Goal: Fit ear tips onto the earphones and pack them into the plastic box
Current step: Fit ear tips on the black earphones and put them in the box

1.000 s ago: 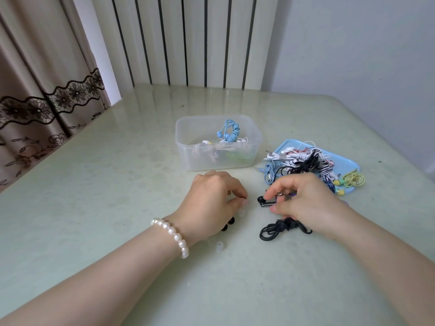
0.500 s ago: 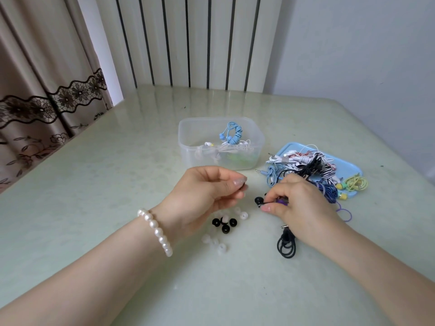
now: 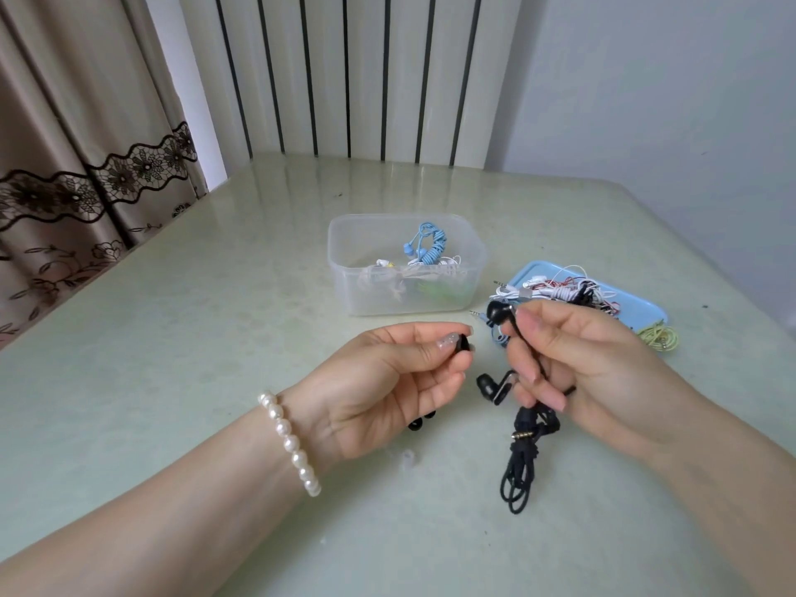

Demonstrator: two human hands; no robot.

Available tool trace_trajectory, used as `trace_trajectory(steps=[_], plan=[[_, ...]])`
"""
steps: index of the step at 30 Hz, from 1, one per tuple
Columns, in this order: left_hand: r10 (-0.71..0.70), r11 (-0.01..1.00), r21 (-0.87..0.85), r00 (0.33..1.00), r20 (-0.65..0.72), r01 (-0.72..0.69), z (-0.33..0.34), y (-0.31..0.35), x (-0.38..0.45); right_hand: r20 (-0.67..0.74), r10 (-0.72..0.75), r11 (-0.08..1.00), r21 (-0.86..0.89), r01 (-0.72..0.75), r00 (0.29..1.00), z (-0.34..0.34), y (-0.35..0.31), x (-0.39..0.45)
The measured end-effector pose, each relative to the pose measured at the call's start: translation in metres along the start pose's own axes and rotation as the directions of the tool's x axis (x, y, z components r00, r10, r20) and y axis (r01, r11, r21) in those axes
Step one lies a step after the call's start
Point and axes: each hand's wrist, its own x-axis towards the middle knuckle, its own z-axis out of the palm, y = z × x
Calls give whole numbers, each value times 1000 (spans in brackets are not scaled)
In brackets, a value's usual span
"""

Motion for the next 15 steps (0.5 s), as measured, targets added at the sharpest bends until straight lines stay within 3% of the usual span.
trace_trajectory(steps=[5, 11, 15], plan=[[-15, 1000, -13, 1000, 16, 15, 1, -2, 0, 51, 13, 999, 35, -15, 999, 5, 5, -1], [-37, 999, -23, 999, 15, 37, 1, -4, 1, -105, -190, 943, -295, 152, 976, 13, 12, 1], [-46, 998, -38, 999, -9, 46, 0, -4, 2, -176, -317, 894, -385, 231, 932, 16, 18, 1]])
